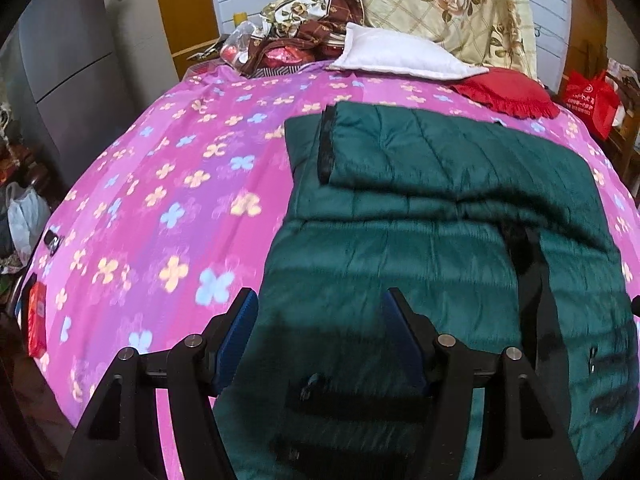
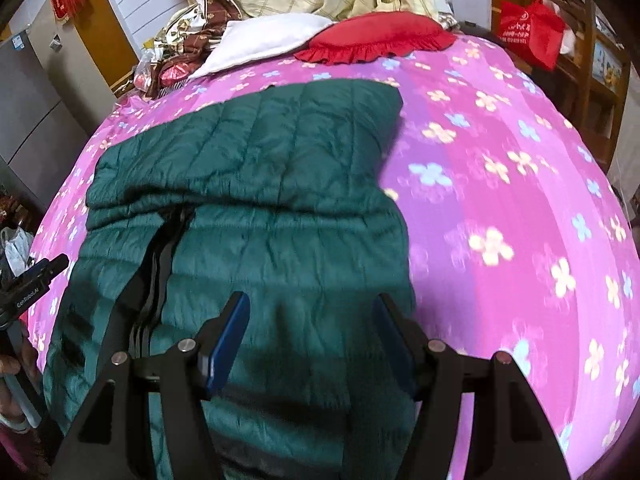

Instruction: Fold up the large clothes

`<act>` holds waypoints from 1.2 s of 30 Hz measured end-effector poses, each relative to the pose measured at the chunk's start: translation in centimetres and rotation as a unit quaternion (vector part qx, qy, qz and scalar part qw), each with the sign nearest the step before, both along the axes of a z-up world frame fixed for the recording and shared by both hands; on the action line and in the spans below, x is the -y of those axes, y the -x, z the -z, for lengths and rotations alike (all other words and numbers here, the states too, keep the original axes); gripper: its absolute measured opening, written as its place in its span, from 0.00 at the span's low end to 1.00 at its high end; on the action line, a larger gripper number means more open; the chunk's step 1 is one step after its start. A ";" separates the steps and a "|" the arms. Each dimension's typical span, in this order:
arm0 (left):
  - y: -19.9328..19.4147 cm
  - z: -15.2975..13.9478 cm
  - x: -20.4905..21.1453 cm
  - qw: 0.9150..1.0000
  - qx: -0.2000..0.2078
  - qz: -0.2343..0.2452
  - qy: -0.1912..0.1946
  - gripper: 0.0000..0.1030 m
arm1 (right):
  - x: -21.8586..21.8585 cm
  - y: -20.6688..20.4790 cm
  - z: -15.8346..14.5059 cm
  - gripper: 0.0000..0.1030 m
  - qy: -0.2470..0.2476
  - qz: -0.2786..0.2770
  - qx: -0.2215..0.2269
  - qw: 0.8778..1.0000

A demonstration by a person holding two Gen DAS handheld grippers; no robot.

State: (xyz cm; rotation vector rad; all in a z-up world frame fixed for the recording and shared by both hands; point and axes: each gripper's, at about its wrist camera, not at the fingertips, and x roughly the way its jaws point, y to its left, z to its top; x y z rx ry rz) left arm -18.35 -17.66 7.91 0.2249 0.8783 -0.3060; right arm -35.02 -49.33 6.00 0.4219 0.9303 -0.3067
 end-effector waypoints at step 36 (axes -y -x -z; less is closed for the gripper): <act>9.6 1.2 -7.4 1.000 -0.029 0.006 -0.009 0.46 | -5.3 11.3 2.1 0.66 -0.019 -0.037 -0.042 0.998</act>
